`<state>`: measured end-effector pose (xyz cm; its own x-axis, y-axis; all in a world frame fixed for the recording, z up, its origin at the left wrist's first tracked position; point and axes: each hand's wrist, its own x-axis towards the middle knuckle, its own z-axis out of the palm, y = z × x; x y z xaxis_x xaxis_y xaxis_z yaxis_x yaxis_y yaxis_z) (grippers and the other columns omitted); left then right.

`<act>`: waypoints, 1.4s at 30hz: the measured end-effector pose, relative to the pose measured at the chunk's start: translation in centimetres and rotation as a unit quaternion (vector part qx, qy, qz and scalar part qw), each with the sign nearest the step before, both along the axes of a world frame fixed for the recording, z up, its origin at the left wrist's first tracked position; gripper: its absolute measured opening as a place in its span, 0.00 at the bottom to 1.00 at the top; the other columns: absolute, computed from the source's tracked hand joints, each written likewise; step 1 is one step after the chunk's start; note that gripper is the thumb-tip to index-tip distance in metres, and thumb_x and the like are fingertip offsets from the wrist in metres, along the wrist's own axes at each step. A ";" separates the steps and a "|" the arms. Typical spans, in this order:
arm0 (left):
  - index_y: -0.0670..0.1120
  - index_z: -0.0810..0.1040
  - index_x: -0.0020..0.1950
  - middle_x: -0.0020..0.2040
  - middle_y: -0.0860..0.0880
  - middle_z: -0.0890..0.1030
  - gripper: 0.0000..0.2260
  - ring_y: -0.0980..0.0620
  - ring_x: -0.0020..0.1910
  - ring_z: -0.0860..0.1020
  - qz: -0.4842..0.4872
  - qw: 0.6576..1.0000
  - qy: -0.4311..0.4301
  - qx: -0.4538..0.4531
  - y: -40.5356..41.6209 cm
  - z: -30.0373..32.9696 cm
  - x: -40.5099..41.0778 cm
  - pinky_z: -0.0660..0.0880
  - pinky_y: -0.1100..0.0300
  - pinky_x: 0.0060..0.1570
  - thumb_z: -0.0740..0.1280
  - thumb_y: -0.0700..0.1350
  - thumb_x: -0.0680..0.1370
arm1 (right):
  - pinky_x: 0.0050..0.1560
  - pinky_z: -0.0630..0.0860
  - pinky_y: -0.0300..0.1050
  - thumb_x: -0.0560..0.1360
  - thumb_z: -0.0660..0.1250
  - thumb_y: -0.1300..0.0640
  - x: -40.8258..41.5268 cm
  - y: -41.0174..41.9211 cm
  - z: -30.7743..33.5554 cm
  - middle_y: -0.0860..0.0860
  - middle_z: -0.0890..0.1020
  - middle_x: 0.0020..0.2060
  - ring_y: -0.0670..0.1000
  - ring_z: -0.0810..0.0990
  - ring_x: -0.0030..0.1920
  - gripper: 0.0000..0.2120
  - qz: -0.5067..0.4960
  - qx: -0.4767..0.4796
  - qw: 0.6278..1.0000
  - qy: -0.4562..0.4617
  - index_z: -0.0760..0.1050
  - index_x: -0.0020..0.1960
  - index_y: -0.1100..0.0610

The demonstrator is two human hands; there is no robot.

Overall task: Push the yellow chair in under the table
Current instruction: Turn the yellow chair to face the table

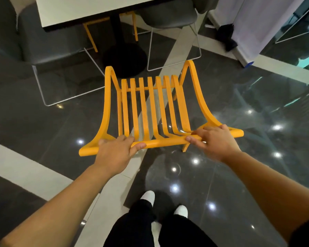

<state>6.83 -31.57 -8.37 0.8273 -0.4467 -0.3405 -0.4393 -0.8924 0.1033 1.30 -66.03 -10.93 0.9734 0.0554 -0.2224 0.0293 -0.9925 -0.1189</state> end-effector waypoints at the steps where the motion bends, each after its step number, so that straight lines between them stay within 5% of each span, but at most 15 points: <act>1: 0.55 0.76 0.57 0.49 0.54 0.74 0.27 0.50 0.48 0.79 0.011 1.000 -0.002 0.010 -0.8 -0.1 0.2 0.74 0.48 0.50 0.44 0.68 0.81 | 0.58 0.69 0.56 0.75 0.35 0.19 0.6 -0.8 -0.1 0.44 0.84 0.42 0.49 0.82 0.49 0.43 0.006 0.000 1.000 0.000 0.82 0.55 0.40; 8: 0.59 0.75 0.61 0.53 0.52 0.70 0.32 0.52 0.57 0.74 0.094 0.994 0.048 0.012 -6.3 0.4 1.4 0.70 0.45 0.58 0.38 0.71 0.77 | 0.57 0.68 0.55 0.76 0.36 0.20 4.2 -6.2 0.2 0.42 0.82 0.40 0.49 0.84 0.50 0.43 0.042 0.027 0.998 -0.025 0.84 0.57 0.41; 13: 0.59 0.74 0.58 0.55 0.52 0.69 0.26 0.53 0.58 0.73 0.148 0.986 0.081 0.002 -10.7 0.8 1.8 0.68 0.40 0.62 0.43 0.70 0.79 | 0.54 0.64 0.52 0.75 0.35 0.21 6.6 -10.2 1.2 0.42 0.79 0.38 0.48 0.80 0.46 0.42 0.073 0.011 0.997 0.001 0.82 0.53 0.41; 23: 0.62 0.73 0.54 0.53 0.55 0.69 0.28 0.57 0.55 0.73 0.190 0.980 0.058 -0.016 -17.0 0.4 5.1 0.70 0.44 0.62 0.40 0.73 0.76 | 0.60 0.67 0.53 0.74 0.31 0.21 11.9 -16.9 0.7 0.44 0.83 0.39 0.47 0.80 0.46 0.46 0.104 0.035 0.994 -0.020 0.82 0.53 0.42; 33: 0.62 0.76 0.52 0.47 0.59 0.68 0.29 0.59 0.48 0.73 0.224 0.974 -0.018 -0.032 -17.7 -1.8 7.9 0.72 0.50 0.53 0.40 0.74 0.78 | 0.51 0.61 0.49 0.76 0.34 0.20 18.2 -18.3 -0.2 0.44 0.79 0.34 0.47 0.79 0.42 0.43 0.148 0.041 0.987 -0.047 0.81 0.46 0.43; 42: 0.62 0.77 0.54 0.49 0.58 0.68 0.31 0.58 0.51 0.75 0.239 0.970 0.004 -0.043 -15.3 -0.8 11.9 0.69 0.50 0.56 0.39 0.74 0.77 | 0.60 0.64 0.48 0.73 0.30 0.19 23.1 -15.4 0.2 0.42 0.81 0.40 0.44 0.80 0.48 0.46 0.155 0.020 0.988 0.001 0.81 0.55 0.40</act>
<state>18.71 -46.91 -9.16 0.9446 -0.0405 -0.3257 0.0227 -0.9819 0.1879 24.44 -81.39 -10.76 0.9081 0.3589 -0.2158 0.3300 -0.9305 -0.1588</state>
